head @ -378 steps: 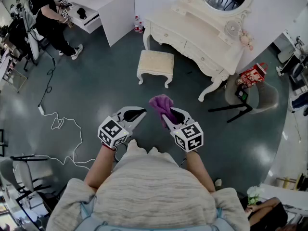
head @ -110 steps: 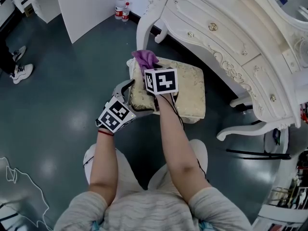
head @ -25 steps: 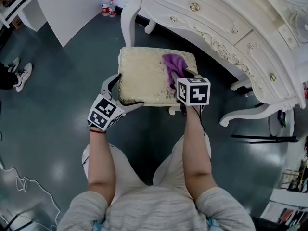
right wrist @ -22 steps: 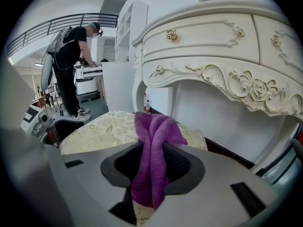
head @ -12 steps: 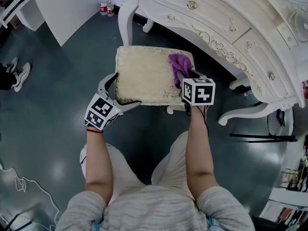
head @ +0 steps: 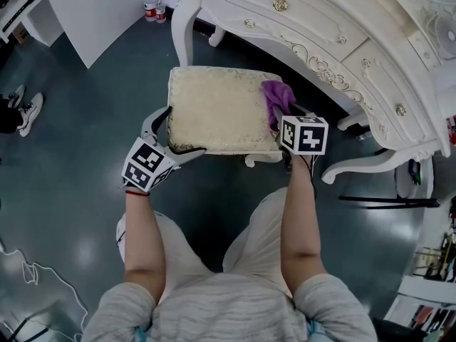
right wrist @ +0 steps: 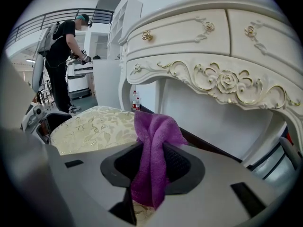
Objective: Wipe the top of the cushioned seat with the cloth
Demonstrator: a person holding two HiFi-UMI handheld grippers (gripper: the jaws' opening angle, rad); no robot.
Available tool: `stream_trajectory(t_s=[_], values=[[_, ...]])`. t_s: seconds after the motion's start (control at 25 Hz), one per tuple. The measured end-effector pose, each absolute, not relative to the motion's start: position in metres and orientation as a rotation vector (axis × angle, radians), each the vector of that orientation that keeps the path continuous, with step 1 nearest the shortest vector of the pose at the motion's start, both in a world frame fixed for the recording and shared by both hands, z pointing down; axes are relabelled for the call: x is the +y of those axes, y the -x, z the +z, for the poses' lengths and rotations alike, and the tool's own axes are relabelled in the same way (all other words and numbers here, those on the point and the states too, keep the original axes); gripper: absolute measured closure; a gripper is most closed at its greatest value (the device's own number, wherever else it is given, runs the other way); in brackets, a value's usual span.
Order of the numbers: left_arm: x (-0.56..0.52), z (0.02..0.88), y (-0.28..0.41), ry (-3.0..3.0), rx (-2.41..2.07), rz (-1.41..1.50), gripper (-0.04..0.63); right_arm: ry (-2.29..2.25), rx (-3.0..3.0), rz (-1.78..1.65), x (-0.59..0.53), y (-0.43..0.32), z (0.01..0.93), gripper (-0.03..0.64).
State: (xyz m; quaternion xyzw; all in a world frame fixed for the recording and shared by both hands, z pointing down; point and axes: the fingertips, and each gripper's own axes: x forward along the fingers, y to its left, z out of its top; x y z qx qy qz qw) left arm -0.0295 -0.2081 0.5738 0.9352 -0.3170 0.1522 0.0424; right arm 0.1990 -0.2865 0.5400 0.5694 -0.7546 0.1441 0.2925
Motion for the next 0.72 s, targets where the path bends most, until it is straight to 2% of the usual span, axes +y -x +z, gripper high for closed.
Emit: stream_trajectory(t_s=[0.72], values=[[-0.208, 0.573, 0.03, -2.867, -0.965, 0.456, 0.006, -1.643, -1.911, 0.314, -0.251, -0.259, 0.521, 0.492]])
